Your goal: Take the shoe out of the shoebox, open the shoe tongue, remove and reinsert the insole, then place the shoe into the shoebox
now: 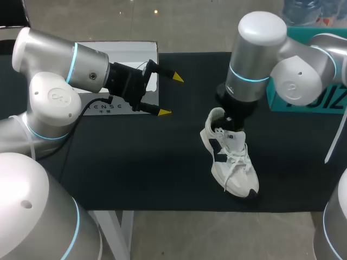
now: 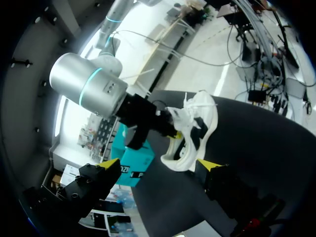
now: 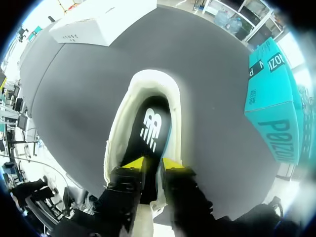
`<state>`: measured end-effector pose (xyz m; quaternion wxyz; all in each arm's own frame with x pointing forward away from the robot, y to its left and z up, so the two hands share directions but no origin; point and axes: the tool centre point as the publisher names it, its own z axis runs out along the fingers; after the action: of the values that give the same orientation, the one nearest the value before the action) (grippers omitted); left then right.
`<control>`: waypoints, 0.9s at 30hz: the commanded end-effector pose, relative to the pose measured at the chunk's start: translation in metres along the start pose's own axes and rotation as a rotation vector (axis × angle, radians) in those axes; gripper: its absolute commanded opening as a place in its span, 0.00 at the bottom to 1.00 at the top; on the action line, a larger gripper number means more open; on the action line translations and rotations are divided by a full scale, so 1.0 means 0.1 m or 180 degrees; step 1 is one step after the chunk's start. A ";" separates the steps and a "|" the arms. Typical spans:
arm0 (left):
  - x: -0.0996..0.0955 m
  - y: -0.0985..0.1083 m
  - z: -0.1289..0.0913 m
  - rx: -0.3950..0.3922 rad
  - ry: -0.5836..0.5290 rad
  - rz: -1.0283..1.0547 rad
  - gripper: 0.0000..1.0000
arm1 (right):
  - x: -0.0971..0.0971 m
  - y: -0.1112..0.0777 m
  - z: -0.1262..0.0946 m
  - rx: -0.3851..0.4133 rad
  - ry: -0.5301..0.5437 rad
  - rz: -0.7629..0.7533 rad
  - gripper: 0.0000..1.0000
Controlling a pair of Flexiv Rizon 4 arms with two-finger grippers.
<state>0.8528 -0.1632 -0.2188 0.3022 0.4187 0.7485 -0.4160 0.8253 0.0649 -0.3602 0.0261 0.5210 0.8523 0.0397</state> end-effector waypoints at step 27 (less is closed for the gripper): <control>0.00 0.00 0.00 -0.0002 0.0005 0.0003 1.00 | 0.19 0.05 -0.42 -0.0196 -0.0060 -0.0182 1.00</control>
<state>0.8528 -0.1632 -0.2188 0.3023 0.4187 0.7485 -0.4160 0.8232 0.0842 -0.3291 0.0429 0.4956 0.8654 0.0598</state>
